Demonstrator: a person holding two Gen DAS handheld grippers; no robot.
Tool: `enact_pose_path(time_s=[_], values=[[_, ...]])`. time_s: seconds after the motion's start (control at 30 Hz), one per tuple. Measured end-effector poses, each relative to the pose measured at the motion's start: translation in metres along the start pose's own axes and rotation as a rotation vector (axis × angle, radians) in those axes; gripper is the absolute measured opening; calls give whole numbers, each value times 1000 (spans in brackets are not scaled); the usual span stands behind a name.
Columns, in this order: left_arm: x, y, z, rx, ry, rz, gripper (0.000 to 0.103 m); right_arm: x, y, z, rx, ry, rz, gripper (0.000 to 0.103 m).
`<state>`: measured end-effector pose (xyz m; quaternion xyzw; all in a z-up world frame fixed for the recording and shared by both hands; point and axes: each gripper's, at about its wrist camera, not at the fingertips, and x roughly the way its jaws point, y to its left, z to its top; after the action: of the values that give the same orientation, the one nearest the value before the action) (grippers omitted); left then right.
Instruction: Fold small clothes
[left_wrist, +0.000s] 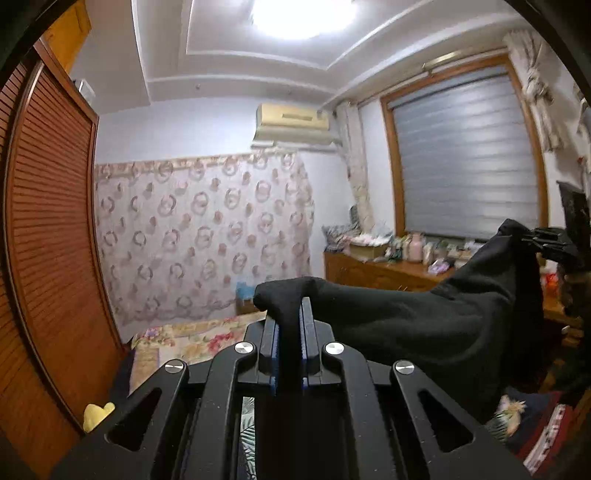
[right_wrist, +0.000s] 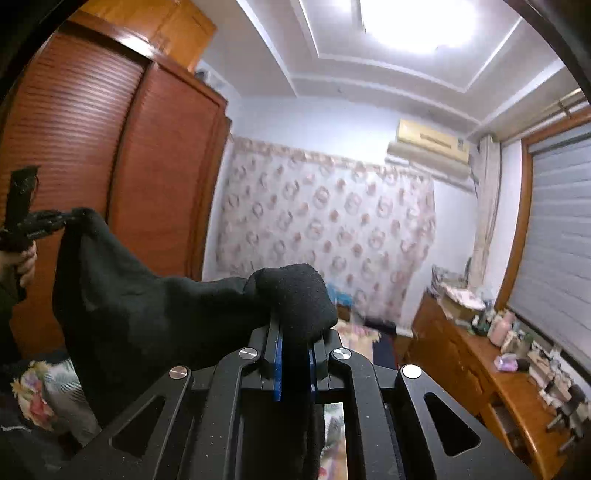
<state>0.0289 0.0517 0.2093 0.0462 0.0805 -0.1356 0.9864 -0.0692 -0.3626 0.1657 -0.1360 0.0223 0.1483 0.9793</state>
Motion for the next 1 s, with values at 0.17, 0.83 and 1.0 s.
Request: enact_pose_path(time_s=[0.17, 0.83, 1.0], values=[[92, 4, -37, -2, 104, 51, 9, 88, -3, -27, 1, 96, -8, 10], [318, 1, -156, 5, 528, 114, 9, 382, -28, -96, 95, 569, 34, 10], [338, 2, -167, 3, 573, 112, 9, 379, -49, -97, 146, 611, 43, 10]])
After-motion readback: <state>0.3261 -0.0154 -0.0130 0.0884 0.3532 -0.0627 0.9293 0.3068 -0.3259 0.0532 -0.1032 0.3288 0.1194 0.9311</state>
